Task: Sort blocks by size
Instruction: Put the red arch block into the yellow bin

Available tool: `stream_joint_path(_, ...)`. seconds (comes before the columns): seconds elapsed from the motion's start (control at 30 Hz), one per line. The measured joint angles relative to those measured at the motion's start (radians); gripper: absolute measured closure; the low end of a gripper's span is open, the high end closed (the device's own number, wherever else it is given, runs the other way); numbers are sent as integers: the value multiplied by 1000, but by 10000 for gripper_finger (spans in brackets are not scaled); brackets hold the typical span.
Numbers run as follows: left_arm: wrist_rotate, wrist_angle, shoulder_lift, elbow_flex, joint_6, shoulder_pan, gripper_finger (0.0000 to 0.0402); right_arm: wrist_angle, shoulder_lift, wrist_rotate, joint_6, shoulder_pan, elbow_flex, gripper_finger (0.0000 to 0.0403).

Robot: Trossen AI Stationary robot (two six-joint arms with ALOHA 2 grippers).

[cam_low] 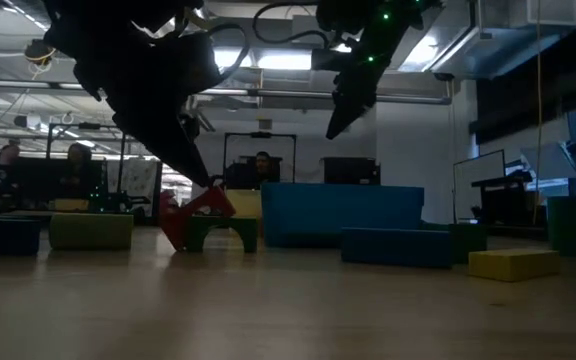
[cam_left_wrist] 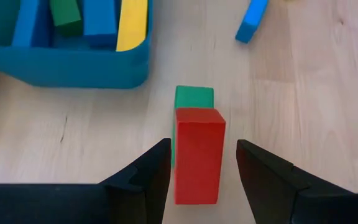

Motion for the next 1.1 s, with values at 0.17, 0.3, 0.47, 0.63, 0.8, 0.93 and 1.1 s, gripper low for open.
stream_joint_path(0.17,-5,22,10,1,3,0,235,-15,0,0,0,0,0,306)
stream_joint_path(0.3,-9,28,48,1,3,0,235,-15,0,0,0,0,0,306)
stream_joint_path(0.47,-11,81,89,1,12,2,235,-15,0,0,0,0,0,306)
stream_joint_path(0.63,-11,96,122,1,41,3,235,-18,0,0,0,0,0,306)
stream_joint_path(0.8,-11,98,129,1,47,15,260,-82,-20,2,0,0,0,306)
stream_joint_path(0.93,-11,99,127,1,56,30,284,-170,-84,-5,57,0,0,306)
stream_joint_path(1.1,-11,94,76,1,56,57,284,-208,-152,-125,157,0,0,306)
